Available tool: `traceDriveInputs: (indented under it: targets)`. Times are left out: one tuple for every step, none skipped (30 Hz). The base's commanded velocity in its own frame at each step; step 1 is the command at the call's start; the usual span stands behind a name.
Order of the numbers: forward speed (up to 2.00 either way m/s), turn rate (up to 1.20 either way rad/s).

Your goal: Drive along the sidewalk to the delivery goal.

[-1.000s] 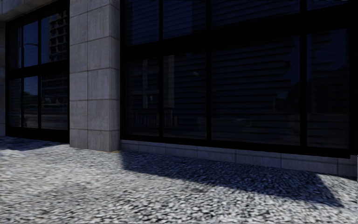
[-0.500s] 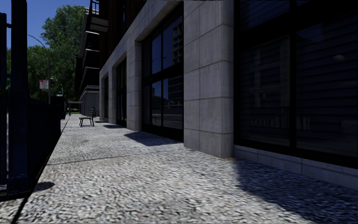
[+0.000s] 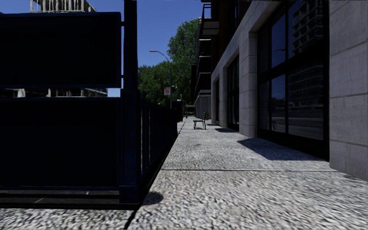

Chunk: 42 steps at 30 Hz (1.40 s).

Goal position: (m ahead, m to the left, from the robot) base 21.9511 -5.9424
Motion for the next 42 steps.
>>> traceDriveInputs:
  targets:
    - [1.31, 0.05]
    - [1.31, 0.05]
    - [1.31, 0.01]
    - [1.31, 0.0]
    - [1.31, 0.0]
    - [1.31, 0.0]
    - [1.31, 0.0]
    - [1.31, -0.22]
    - [1.31, -0.22]
    - [1.31, -0.64]
    - [1.31, -1.09]
    - [1.31, -1.17]
    - [1.31, -1.19]
    - [1.31, -1.19]
    - [1.31, -1.19]
    - [1.31, -1.19]
    - [1.31, -1.19]
    - [1.31, -1.19]
    - [1.31, -1.19]
    - [1.31, -1.2]
    - [1.31, -1.2]
    - [1.31, -1.2]
    - [1.31, -0.8]
    - [1.31, -0.31]
    - [1.31, 0.0]
    - [1.31, 0.0]
    - [1.31, 0.0]
    - [1.31, 0.0]
    - [1.31, 0.0]
    - [1.31, 0.0]
    - [1.31, 0.0]
    - [1.31, 0.0]
    - [1.31, 0.0]
    - [1.31, 0.0]
    - [1.31, 0.0]
    - [1.31, 0.0]
    - [1.31, 0.06]
    - [1.31, 0.53]
    - [1.31, 0.97]
    - [1.31, 1.2]
    - [1.31, 1.2]
    - [1.31, 1.2]
